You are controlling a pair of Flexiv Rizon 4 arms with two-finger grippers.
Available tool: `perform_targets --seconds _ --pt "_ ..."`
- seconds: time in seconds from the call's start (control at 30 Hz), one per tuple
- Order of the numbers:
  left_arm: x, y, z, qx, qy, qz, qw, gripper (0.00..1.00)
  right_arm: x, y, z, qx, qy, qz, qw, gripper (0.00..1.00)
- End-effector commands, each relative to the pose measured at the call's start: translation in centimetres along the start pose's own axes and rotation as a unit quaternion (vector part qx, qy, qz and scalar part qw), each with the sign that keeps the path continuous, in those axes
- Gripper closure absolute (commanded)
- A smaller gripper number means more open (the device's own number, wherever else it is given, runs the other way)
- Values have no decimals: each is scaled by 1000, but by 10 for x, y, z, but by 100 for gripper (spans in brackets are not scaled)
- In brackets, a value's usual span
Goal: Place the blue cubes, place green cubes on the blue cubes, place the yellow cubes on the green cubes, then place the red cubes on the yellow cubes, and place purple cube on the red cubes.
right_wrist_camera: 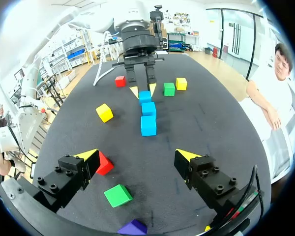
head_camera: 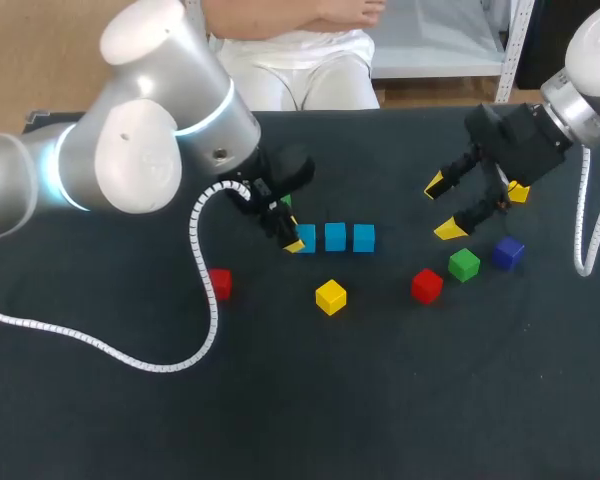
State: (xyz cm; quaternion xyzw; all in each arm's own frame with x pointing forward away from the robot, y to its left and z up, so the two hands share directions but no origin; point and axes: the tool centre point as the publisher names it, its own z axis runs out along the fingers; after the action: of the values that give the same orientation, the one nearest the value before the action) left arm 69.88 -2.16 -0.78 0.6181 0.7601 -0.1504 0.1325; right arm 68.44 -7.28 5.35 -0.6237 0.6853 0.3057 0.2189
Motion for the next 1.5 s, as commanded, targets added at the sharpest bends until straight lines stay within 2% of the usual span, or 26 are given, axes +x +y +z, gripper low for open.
perform_targets --seconds 0.03,1.4,1.5 --pt "-1 3 1 -1 4 -5 1000 100 0 1 0 1 -1 -1 1000 0" --pt "0 -2 3 7 -14 -4 1000 100 0 1 0 1 -1 -1 1000 0" --pt "0 -1 4 7 -14 -4 1000 97 0 1 0 1 -1 -1 1000 0"
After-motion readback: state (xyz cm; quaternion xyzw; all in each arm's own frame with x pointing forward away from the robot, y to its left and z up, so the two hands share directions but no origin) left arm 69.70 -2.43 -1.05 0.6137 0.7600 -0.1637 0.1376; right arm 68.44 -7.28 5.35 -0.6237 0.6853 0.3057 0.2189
